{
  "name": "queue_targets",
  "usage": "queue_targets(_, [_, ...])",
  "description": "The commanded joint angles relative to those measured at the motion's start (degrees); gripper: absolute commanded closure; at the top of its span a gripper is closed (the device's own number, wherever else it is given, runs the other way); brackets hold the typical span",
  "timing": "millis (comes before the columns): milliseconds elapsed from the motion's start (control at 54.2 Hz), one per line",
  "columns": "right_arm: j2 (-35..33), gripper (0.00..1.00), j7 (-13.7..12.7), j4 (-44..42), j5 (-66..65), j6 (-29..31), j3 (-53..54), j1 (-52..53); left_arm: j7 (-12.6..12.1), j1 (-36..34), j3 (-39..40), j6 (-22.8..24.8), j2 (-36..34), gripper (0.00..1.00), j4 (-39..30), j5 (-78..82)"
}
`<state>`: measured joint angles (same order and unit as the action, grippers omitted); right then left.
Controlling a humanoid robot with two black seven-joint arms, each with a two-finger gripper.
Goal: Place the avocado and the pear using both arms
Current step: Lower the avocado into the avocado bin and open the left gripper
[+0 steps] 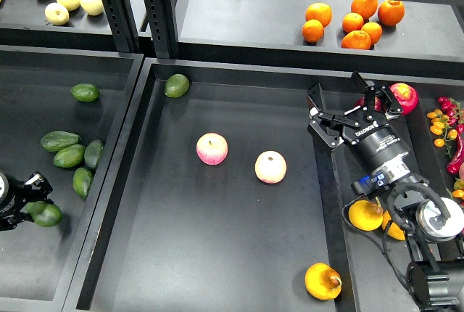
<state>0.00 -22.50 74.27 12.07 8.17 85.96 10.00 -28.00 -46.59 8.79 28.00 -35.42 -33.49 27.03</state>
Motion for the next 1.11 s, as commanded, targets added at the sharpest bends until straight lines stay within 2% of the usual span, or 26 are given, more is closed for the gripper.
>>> queue_targets(0, [0.0, 0.0, 0.0, 0.0, 0.0, 0.0, 0.0, 0.0, 0.0, 0.0, 0.1, 0.0, 0.0, 0.65, 0.0, 0.0])
queue_targets(129, [0.0, 0.0, 0.0, 0.0, 0.0, 0.0, 0.0, 0.0, 0.0, 0.0, 0.4, 0.0, 0.0, 0.62, 0.0, 0.0])
queue_targets(277, [0.0, 0.0, 0.0, 0.0, 0.0, 0.0, 0.0, -0.1, 0.0, 0.0, 1.3, 0.0, 0.0, 0.51, 0.0, 0.0])
queue_targets(590, [0.0, 0.0, 0.0, 0.0, 0.0, 0.0, -0.1, -0.1, 0.0, -0.2, 1.7, 0.0, 0.1, 0.36, -0.1, 0.0])
queue_targets(886, [0.0, 0.0, 0.0, 0.0, 0.0, 0.0, -0.2, -0.2, 0.0, -0.6, 1.8, 0.0, 0.1, 0.3, -0.8, 0.0])
queue_targets(1089, [0.0, 0.0, 0.0, 0.0, -0.1, 0.0, -0.2, -0.1, 0.0, -0.8, 5.3, 0.0, 0.0, 0.18, -2.0, -0.1])
